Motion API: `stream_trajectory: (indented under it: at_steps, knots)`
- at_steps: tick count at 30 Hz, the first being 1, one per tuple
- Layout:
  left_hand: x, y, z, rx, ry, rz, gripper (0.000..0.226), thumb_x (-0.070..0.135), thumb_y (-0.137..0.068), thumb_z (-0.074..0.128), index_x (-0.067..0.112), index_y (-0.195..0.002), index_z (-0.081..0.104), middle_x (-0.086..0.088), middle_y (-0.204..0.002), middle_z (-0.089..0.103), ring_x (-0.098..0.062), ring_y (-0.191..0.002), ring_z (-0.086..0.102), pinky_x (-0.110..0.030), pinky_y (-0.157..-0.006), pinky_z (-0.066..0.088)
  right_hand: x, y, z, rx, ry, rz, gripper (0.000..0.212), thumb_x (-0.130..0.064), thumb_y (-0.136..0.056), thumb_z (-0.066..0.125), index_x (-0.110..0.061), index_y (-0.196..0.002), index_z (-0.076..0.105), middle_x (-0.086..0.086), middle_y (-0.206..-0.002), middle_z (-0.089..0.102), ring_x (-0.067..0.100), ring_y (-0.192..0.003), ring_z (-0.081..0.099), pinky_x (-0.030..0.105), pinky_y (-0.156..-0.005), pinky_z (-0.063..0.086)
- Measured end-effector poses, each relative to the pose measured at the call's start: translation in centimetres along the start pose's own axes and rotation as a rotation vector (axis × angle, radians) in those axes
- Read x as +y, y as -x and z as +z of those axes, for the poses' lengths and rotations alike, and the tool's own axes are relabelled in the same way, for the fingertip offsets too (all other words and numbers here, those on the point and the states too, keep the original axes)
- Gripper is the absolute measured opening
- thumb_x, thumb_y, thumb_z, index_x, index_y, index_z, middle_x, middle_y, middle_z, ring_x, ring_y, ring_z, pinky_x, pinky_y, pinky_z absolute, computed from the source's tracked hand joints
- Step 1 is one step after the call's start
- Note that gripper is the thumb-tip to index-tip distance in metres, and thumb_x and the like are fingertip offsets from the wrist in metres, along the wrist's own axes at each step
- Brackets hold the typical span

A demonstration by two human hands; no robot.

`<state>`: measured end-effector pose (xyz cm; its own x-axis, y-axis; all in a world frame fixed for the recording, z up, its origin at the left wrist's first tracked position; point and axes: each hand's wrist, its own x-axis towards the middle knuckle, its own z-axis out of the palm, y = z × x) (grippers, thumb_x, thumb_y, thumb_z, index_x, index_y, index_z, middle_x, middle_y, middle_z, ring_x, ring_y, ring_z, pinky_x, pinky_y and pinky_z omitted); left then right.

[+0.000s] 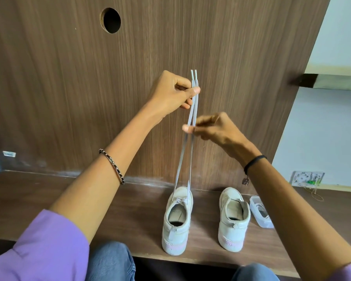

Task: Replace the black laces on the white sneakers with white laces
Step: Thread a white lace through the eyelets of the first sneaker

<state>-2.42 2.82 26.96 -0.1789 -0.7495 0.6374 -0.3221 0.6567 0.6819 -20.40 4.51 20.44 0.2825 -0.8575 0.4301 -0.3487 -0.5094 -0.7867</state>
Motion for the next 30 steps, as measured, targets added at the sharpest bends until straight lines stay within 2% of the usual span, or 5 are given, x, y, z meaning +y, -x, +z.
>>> stream_trajectory:
  at_steps: [8,12,17,23,30]
  knots:
    - [-0.1,0.0,0.1,0.020,0.001,0.056,0.024,0.013,-0.093,0.074,-0.008,-0.080,0.072,-0.004,-0.069,0.068,-0.017,-0.070,0.075,-0.027,-0.067,0.062,8.0,3.4,5.5,-0.094,0.049,0.192,0.040,-0.035,-0.085,0.083,-0.029,-0.049,0.068,-0.012,-0.051,0.056,-0.001,-0.050,0.047,0.010,-0.059,0.039]
    - [-0.5,0.1,-0.2,0.030,0.028,0.069,0.020,0.013,-0.092,0.075,0.007,-0.073,0.073,0.001,-0.066,0.068,-0.017,-0.069,0.075,-0.026,-0.065,0.060,11.9,5.1,7.4,-0.145,0.087,0.282,0.027,-0.036,-0.084,0.085,-0.010,-0.081,0.080,0.003,-0.073,0.074,0.004,-0.063,0.060,0.019,-0.067,0.049]
    - [-1.1,0.5,-0.3,0.049,0.055,0.054,0.022,0.014,-0.094,0.073,-0.007,-0.086,0.074,-0.016,-0.077,0.071,-0.018,-0.071,0.075,-0.027,-0.066,0.061,14.3,6.3,9.3,-0.190,0.152,0.357,0.014,-0.029,-0.087,0.082,-0.017,-0.093,0.082,-0.002,-0.086,0.079,0.006,-0.075,0.072,0.016,-0.075,0.053]
    - [-4.8,2.4,0.4,0.009,0.161,-0.133,0.024,0.009,-0.100,0.064,-0.015,-0.100,0.068,-0.018,-0.083,0.070,-0.015,-0.073,0.075,-0.025,-0.067,0.062,14.6,6.4,9.1,-0.169,0.136,0.321,0.007,-0.029,-0.089,0.081,-0.026,-0.083,0.079,-0.010,-0.082,0.078,0.004,-0.083,0.074,0.021,-0.082,0.056]
    - [-13.5,8.3,3.8,-0.150,0.142,-0.448,0.021,0.010,-0.099,0.064,-0.011,-0.101,0.068,-0.026,-0.093,0.072,-0.012,-0.068,0.074,-0.021,-0.065,0.061,16.0,6.7,8.8,-0.154,-0.090,0.344,0.006,-0.003,-0.085,0.080,-0.004,-0.092,0.080,0.006,-0.086,0.080,0.020,-0.086,0.077,0.029,-0.085,0.058]
